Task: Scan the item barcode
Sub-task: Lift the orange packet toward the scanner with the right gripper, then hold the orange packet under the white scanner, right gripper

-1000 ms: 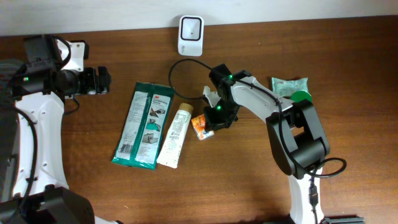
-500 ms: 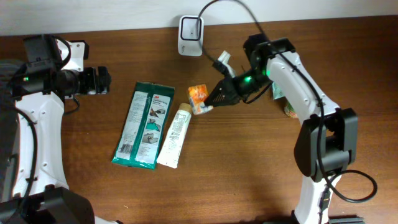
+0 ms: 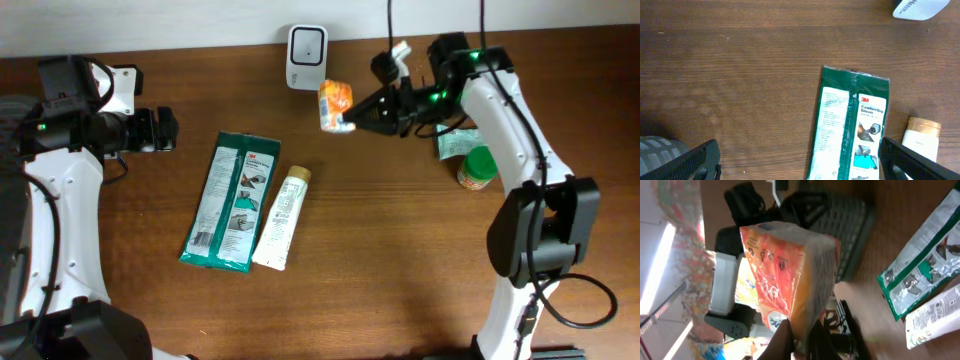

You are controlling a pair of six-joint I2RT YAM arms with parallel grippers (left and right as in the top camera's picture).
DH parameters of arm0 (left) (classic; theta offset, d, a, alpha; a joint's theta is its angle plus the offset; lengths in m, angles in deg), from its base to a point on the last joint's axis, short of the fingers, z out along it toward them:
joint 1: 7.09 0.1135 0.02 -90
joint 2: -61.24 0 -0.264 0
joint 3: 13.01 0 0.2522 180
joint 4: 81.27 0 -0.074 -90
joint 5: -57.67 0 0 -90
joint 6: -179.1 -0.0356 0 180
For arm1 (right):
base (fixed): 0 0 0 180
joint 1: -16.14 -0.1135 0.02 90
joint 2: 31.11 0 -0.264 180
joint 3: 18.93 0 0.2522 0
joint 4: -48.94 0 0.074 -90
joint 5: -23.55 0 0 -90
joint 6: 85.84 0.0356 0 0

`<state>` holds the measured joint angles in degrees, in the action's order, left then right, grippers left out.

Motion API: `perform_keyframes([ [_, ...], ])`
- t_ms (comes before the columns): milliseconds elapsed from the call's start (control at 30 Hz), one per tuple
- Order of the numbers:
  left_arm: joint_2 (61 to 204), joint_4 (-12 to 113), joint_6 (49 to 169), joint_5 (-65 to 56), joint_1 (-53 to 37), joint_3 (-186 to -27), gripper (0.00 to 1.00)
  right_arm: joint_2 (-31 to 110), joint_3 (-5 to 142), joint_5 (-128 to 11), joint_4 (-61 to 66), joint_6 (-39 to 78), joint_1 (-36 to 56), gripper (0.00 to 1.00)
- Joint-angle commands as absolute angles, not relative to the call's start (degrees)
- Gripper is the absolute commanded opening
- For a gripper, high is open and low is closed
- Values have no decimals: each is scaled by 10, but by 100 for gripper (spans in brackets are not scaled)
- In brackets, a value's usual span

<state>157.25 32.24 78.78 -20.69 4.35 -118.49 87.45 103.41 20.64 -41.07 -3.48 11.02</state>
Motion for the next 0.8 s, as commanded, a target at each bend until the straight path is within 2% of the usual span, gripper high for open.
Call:
perform_keyframes([
  [0, 1568, 323, 778, -201, 47, -1189, 99, 864, 1067, 225, -411, -13, 124, 4],
  [200, 1568, 323, 778, -201, 47, -1189, 99, 860, 1078, 222, -415, -31, 142, 4],
  [233, 1568, 323, 778, -201, 47, -1189, 99, 860, 1078, 172, -415, -30, 138, 4],
  [367, 1568, 323, 778, -201, 47, -1189, 99, 860, 1101, -144, -375, 68, 86, 4],
  [400, 1568, 323, 778, -201, 47, -1189, 99, 860, 1143, -278, -367, 108, 55, 4],
  [500, 1568, 323, 778, -201, 47, -1189, 99, 861, 1243, -560, -345, 137, -24, 4],
  [600, 1568, 323, 778, -201, 47, -1189, 99, 872, 1256, -837, -205, 63, -108, 4],
  [667, 1568, 323, 778, -201, 47, -1189, 99, 902, 1256, -931, -109, -10, -136, 4],
  [767, 1568, 323, 778, -201, 47, -1189, 99, 971, 1256, -972, 32, -128, -138, 4],
])
